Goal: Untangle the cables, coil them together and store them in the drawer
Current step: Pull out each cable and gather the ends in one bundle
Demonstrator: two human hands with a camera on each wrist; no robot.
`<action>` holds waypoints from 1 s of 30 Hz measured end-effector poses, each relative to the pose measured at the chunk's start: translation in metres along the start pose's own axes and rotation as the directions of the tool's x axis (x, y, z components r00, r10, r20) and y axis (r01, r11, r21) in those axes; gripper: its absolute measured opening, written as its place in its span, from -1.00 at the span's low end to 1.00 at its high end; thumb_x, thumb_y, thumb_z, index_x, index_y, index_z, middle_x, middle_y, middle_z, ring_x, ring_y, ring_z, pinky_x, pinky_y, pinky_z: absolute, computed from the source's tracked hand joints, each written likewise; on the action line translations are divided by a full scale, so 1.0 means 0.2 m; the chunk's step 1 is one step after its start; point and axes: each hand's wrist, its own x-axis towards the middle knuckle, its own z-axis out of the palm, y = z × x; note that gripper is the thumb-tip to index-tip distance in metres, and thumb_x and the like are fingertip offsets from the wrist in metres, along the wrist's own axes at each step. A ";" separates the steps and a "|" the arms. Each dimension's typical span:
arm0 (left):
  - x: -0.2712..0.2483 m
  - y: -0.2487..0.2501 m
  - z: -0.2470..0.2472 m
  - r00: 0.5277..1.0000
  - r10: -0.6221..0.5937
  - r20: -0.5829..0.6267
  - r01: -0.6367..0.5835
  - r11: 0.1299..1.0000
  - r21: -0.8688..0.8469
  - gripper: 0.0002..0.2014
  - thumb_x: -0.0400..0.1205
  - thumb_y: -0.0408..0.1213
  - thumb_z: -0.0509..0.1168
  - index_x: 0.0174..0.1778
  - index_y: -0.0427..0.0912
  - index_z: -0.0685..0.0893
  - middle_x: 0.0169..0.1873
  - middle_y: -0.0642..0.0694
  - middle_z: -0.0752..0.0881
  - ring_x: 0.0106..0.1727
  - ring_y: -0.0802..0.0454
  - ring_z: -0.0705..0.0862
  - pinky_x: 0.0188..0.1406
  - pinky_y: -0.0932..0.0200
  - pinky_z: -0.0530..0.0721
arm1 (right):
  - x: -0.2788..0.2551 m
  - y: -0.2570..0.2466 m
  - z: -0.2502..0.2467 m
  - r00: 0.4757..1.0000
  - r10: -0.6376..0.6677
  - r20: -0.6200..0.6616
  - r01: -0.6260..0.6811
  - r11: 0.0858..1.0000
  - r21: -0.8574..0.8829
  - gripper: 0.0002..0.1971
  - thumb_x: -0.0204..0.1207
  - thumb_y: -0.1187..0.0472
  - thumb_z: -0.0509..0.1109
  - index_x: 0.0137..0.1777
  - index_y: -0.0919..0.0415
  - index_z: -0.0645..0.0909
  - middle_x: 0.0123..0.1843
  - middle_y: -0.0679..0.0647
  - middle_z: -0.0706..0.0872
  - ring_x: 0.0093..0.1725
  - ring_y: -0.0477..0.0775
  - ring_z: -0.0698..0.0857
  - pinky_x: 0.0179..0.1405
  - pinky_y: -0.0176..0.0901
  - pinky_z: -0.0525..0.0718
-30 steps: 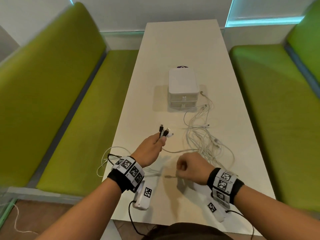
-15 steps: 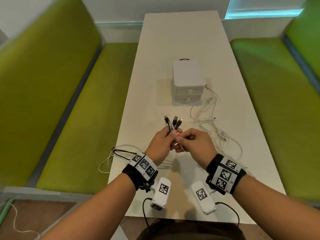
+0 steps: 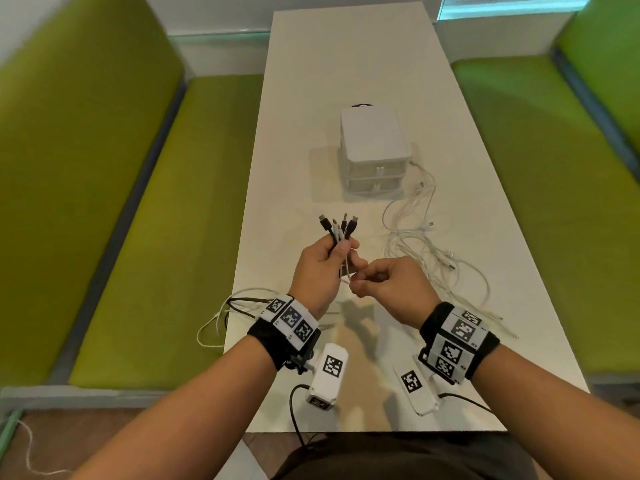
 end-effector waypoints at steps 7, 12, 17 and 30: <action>0.00 0.06 0.02 1.000 0.001 0.015 -0.001 1.000 0.002 -0.77 0.82 -0.32 0.14 0.03 -0.30 0.68 -0.44 -0.11 0.60 -0.48 -0.02 0.58 -0.39 0.13 0.63 | 0.06 0.01 -0.08 0.998 -0.044 0.052 0.056 0.967 -0.248 -0.70 0.41 -0.15 0.62 -0.36 0.05 0.80 -0.42 -0.08 0.79 -0.32 -0.11 0.72 -0.22 -0.24 0.60; 0.05 0.06 -0.02 0.991 -0.091 0.096 0.026 0.843 0.537 -0.78 0.80 -0.19 0.10 -0.03 -0.14 0.61 -0.38 0.05 0.61 -0.36 0.02 0.52 -0.34 0.12 0.45 | 0.11 -0.01 -0.18 0.973 -0.159 0.166 0.223 0.827 -0.515 -0.72 0.55 -0.13 0.50 -0.23 0.05 0.76 -0.33 -0.07 0.65 -0.28 -0.05 0.61 -0.14 -0.01 0.62; 0.04 0.09 -0.07 0.984 -0.103 0.147 -0.047 0.641 0.766 -0.75 0.80 -0.11 0.08 0.06 -0.21 0.53 -0.14 -0.11 0.68 -0.12 -0.14 0.61 -0.07 -0.09 0.56 | 0.16 -0.02 -0.27 0.947 -0.159 0.278 0.289 0.798 -0.529 -0.85 0.65 0.07 0.42 -0.15 -0.01 0.74 -0.18 -0.13 0.71 -0.14 -0.10 0.66 -0.03 -0.08 0.61; 0.06 0.25 -0.23 0.997 0.023 0.072 -0.056 0.862 0.504 -0.88 0.66 -0.34 0.42 -0.19 -0.10 0.71 -0.47 0.12 0.44 -0.41 0.17 0.50 -0.37 0.32 0.55 | 0.19 0.03 -0.33 0.922 -0.177 0.343 0.370 0.662 -0.653 -0.78 0.75 0.06 0.23 -0.13 0.00 0.58 -0.23 -0.13 0.71 -0.12 0.03 0.68 0.00 0.12 0.66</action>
